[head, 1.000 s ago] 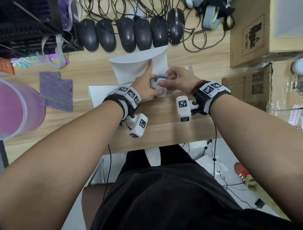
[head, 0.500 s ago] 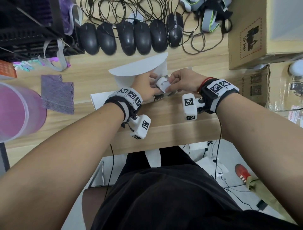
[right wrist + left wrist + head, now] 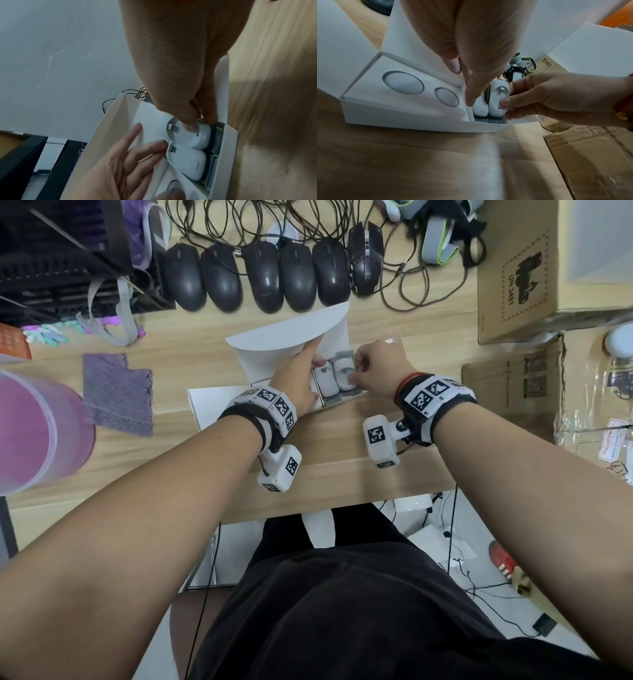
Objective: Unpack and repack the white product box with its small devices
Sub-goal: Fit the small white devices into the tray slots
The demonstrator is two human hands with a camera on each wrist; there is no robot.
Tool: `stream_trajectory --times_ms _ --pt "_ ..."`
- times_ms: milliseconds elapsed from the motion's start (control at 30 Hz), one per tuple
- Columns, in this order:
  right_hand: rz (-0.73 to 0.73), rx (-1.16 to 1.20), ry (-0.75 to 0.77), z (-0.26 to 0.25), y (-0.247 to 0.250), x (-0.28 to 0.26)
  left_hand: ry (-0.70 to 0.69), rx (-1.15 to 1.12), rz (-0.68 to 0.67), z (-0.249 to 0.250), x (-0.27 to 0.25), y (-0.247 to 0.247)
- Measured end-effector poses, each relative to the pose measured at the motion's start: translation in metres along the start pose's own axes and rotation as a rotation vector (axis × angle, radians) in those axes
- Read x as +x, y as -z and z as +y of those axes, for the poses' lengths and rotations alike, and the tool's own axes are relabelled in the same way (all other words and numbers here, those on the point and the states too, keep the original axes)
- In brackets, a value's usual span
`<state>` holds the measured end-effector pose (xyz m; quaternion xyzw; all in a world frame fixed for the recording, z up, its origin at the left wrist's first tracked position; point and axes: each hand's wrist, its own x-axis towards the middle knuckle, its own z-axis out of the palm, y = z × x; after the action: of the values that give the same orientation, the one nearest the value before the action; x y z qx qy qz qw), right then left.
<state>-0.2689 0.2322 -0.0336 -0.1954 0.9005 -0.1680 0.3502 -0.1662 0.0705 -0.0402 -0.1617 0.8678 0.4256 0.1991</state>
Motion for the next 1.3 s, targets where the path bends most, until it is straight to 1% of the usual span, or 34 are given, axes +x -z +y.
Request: stream_trajectory --times_ms 100,167,233,300,367,400,500,633,833,967,1100,1300 --pt "-0.082 -0.139 -0.029 -0.004 0.002 0.002 -0.025 -0.004 -0.007 0.000 0.000 0.001" --pt "-0.104 -0.188 -0.030 -0.008 0.005 0.004 -0.055 0.009 -0.008 0.000 -0.002 0.002" --pt "-0.068 -0.170 0.001 -0.009 0.004 0.004 -0.092 0.055 -0.011 -0.001 -0.003 0.002" --pt "-0.013 -0.074 0.071 -0.010 0.002 0.002 -0.128 0.129 -0.017 0.000 -0.004 0.003" --pt "0.011 -0.044 0.138 -0.011 0.000 0.001 -0.131 0.158 -0.015 0.002 -0.005 0.003" --pt "0.022 -0.051 0.142 -0.010 -0.001 0.002 -0.130 0.160 -0.015 0.002 -0.006 0.003" --pt "0.052 -0.093 0.112 -0.010 -0.002 0.006 -0.124 0.165 -0.019 0.003 -0.007 0.003" --pt "0.049 -0.176 0.091 -0.013 0.000 0.010 -0.122 0.189 -0.032 0.007 -0.009 0.004" --pt "0.045 -0.252 0.115 -0.015 -0.002 0.015 -0.137 0.233 -0.074 0.002 -0.008 0.000" --pt "0.020 -0.295 0.173 -0.010 -0.003 0.015 -0.138 0.269 -0.105 0.000 -0.009 -0.004" --pt "0.036 -0.278 0.182 -0.008 -0.004 0.014 -0.141 0.288 -0.123 -0.002 -0.011 -0.007" --pt "0.076 -0.241 0.107 -0.012 -0.006 0.014 -0.148 0.277 -0.147 -0.003 -0.014 -0.008"
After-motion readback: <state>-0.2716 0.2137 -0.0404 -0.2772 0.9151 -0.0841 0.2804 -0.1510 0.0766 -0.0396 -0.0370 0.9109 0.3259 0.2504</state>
